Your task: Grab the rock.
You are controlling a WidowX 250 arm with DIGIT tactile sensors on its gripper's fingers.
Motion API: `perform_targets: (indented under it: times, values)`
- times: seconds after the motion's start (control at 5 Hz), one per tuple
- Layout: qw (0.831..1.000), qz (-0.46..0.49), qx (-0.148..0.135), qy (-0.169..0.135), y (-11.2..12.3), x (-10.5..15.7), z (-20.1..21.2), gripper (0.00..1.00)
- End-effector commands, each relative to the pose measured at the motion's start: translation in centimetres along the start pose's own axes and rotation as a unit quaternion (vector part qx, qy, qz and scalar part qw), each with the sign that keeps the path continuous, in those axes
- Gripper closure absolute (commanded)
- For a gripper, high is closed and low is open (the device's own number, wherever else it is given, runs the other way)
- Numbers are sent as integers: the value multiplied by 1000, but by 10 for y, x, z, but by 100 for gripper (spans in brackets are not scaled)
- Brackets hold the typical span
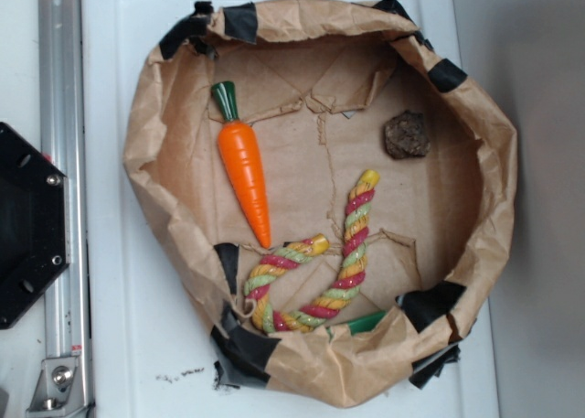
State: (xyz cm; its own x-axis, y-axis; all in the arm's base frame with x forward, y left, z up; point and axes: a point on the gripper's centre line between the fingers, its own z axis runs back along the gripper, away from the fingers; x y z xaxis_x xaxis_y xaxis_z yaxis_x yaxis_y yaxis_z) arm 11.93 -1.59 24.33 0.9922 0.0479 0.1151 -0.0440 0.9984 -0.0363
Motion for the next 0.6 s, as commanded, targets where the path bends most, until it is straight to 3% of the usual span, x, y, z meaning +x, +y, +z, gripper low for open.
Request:
perform_targets:
  times: [0.0,0.2,0.4]
  values:
    - [1000,0,0,0,0,0,0,0]
    - [999,-12,-4,-51,21,39,-21,0]
    - [996,-29,-34,-75,42,79,-46,0]
